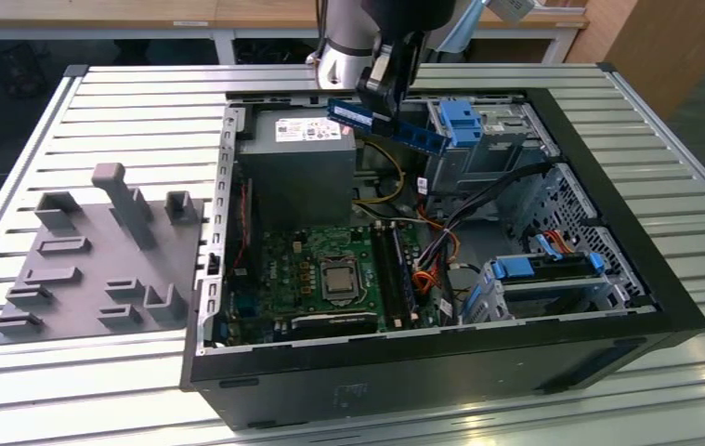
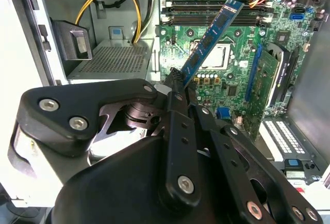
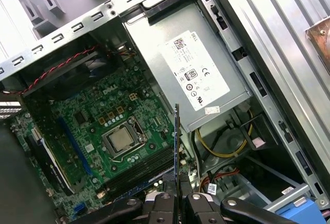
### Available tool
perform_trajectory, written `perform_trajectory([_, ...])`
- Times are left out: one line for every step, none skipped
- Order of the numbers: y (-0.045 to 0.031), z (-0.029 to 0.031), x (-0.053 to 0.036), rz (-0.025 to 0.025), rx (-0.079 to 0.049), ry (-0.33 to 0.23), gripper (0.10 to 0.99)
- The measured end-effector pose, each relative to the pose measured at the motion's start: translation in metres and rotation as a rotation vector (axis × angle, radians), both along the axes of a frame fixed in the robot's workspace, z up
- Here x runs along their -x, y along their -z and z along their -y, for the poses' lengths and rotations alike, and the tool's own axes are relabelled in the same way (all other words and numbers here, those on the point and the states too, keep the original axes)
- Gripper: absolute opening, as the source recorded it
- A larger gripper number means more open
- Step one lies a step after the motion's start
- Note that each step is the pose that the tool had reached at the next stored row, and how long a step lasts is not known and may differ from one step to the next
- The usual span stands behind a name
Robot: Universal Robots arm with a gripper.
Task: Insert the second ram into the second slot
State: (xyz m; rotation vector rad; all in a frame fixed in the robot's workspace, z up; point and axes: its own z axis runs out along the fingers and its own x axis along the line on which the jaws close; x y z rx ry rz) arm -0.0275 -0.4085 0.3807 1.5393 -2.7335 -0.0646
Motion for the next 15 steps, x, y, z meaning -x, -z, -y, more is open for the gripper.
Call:
perform_trajectory([0.0, 0.0, 0.0, 0.0, 0.0, 0.001, 0.141])
perform_trajectory([0.0, 0.0, 0.0, 0.0, 0.0, 0.002, 0.141])
perform_trajectory([0.0, 0.0, 0.0, 0.0, 0.0, 0.003, 0.141])
perform_trajectory([0.0, 0.0, 0.0, 0.0, 0.0, 0.005, 0.141])
perform_trajectory([0.0, 0.0, 0.0, 0.0, 0.0, 0.006, 0.141])
perform_trajectory([0.0, 0.0, 0.0, 0.0, 0.0, 0.007, 0.141])
perform_trajectory([0.0, 0.0, 0.0, 0.0, 0.0, 0.007, 0.141])
perform_trajectory([0.0, 0.0, 0.0, 0.0, 0.0, 0.008, 0.141])
perform_trajectory([0.0, 0.0, 0.0, 0.0, 0.0, 0.009, 0.141])
perform_trajectory([0.0, 0.0, 0.0, 0.0, 0.0, 0.01, 0.141])
perform_trajectory([0.0, 0.0, 0.0, 0.0, 0.0, 0.011, 0.141])
perform_trajectory([0.0, 0.0, 0.0, 0.0, 0.0, 0.012, 0.141])
perform_trajectory([0.0, 0.0, 0.0, 0.0, 0.0, 0.013, 0.141])
perform_trajectory([0.0, 0.0, 0.0, 0.0, 0.0, 0.014, 0.141])
perform_trajectory([0.0, 0.0, 0.0, 0.0, 0.0, 0.015, 0.141])
